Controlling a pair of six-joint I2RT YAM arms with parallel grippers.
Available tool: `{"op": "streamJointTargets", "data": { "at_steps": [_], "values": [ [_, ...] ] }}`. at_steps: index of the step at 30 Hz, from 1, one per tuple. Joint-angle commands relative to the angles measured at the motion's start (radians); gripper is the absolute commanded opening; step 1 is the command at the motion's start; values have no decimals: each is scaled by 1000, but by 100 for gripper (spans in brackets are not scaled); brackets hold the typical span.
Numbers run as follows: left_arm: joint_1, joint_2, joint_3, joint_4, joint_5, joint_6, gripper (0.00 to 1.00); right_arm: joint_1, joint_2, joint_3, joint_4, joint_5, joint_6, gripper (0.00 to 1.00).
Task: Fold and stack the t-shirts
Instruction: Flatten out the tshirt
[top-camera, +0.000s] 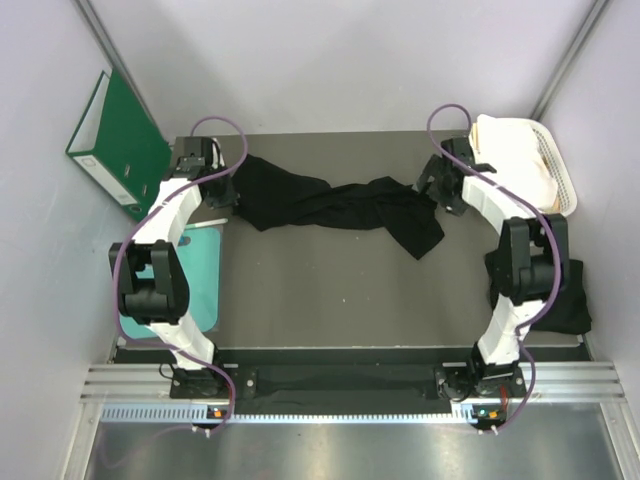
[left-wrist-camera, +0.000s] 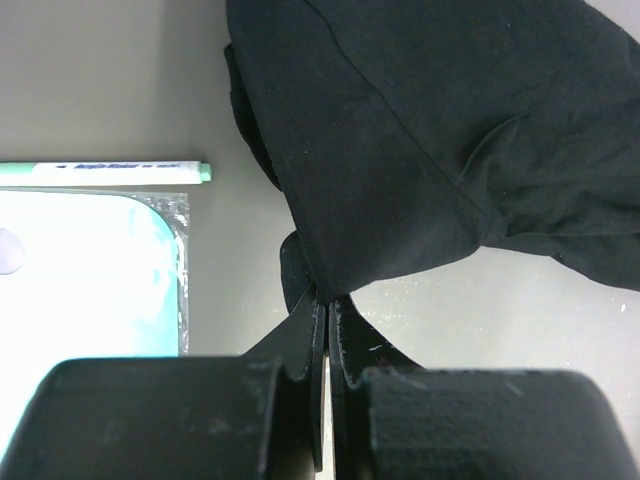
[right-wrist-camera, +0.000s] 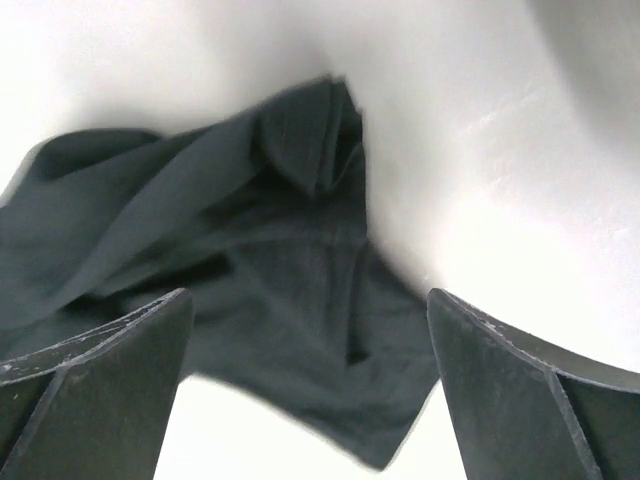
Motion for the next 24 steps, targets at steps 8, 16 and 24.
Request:
{"op": "streamJointTargets", "data": {
  "at_steps": [8, 16, 24],
  "values": [
    [-1, 30, 14, 16, 28, 5, 0, -67, -307, -491, 673, -361, 602, 76],
    [-1, 20, -9, 19, 25, 10, 0, -99, -289, -600, 842, -320, 812, 63],
    [-2, 14, -11, 22, 19, 17, 0, -128, -259, -643, 843, -300, 884, 53]
  ]
}}
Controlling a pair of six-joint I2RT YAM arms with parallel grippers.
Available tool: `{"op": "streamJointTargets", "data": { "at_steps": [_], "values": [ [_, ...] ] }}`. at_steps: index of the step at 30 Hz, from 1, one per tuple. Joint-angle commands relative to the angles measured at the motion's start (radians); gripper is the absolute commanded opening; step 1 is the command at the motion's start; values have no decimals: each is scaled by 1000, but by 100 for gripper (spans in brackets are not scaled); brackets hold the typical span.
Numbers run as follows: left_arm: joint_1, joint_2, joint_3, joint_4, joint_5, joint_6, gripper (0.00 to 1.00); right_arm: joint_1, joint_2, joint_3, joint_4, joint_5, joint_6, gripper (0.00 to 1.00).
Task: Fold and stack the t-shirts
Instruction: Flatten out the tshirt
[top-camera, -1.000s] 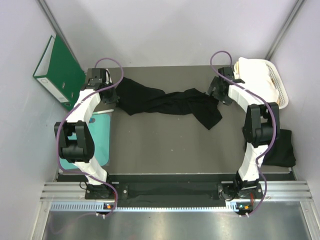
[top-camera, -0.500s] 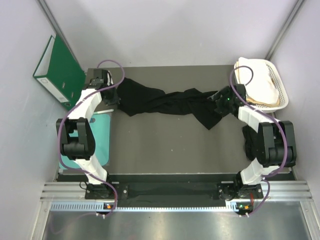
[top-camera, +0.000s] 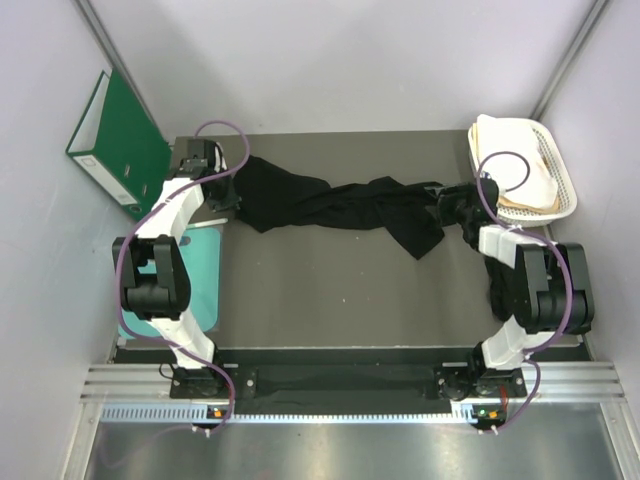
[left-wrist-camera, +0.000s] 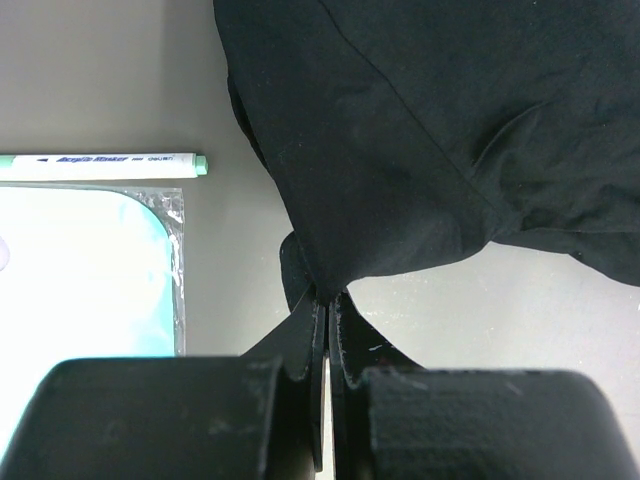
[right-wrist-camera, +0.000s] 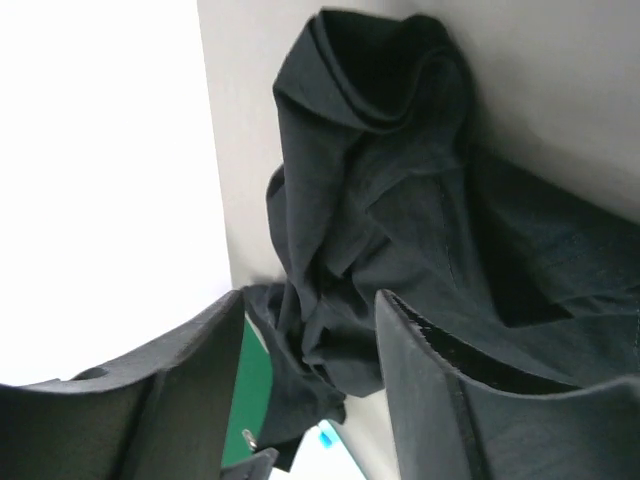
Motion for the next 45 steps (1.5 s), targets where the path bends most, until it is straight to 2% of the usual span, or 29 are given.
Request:
{"op": "streamJointTargets", "data": {
  "at_steps": [1, 14, 40, 45],
  "values": [
    [-2, -23, -4, 24, 6, 15, 0, -23, 10, -12, 61, 17, 65, 51],
    [-1, -20, 7, 21, 4, 20, 0, -23, 118, -173, 311, -12, 291, 43],
    [-2, -17, 0, 13, -20, 26, 0, -23, 153, -61, 323, -21, 286, 41],
    [-2, -15, -1, 15, -17, 26, 0, -76, 170, -57, 325, -15, 291, 40]
  ]
}}
